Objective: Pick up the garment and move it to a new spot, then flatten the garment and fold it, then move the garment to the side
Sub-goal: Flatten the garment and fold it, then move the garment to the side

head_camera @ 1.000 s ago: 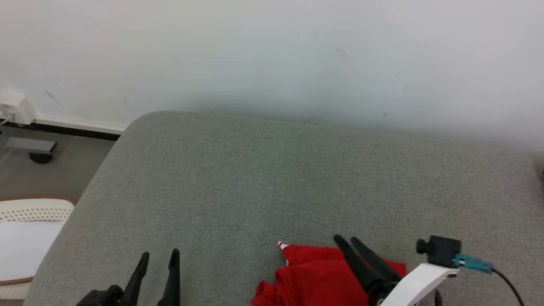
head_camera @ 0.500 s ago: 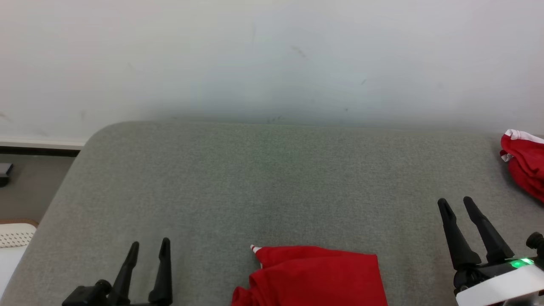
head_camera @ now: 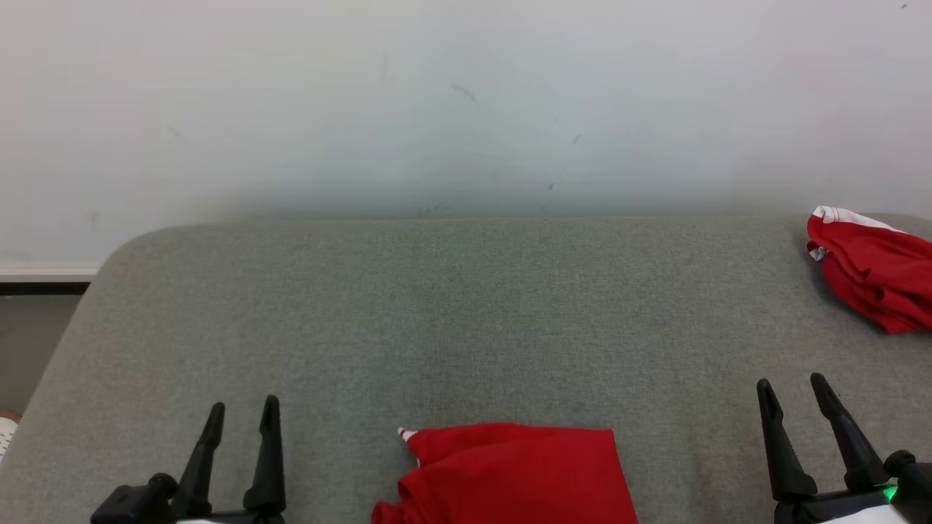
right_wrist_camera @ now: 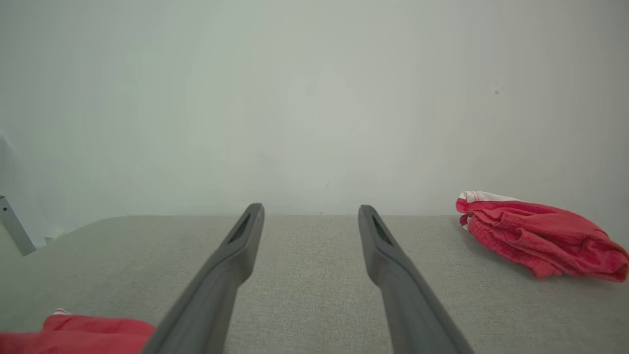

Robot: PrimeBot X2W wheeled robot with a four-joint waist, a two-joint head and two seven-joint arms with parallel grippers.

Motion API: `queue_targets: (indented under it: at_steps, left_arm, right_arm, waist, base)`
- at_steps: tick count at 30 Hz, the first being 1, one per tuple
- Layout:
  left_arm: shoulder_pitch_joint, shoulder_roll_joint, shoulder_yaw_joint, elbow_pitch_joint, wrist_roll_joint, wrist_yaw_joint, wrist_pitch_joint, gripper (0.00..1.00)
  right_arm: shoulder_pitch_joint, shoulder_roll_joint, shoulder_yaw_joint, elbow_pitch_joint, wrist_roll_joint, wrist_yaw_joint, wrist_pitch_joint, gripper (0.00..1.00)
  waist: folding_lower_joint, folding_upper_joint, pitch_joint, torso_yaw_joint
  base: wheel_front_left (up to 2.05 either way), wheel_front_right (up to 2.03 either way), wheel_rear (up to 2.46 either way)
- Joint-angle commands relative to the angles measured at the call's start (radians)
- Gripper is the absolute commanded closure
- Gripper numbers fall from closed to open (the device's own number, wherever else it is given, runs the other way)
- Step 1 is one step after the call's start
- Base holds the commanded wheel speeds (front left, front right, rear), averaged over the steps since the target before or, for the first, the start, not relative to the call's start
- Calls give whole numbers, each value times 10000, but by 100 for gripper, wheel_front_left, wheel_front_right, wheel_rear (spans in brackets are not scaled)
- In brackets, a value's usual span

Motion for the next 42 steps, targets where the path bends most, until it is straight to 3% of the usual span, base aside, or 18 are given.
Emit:
queue_targets:
  at_steps: [1,19,32,42]
  left_arm:
    - [36,30,45,-34,149,13,-4,0]
    - [-25,26,-163,64,137,13,-2,0]
    - [-67,26,-202,133,100,13,-2,0]
    - [16,26,-127,163,143,12,-2,0]
  right_arm:
    - [124,95,-22,62,-58,-1,-78,0]
    - [-189,183,799,736,34,-1,347,0]
    - [-933,655,2525,2995,1068,-1,2635,0]
    - [-1175,956,2717,4501,1524,-1,3778,0]
  waist:
    - [0,0,-8,-34]
    - [0,0,-67,123]
    - [0,0,-17,796]
    - [0,0,55,1163]
  base:
    - [0,0,0]
    - [0,0,0]
    - [0,0,0]
    - [0,0,0]
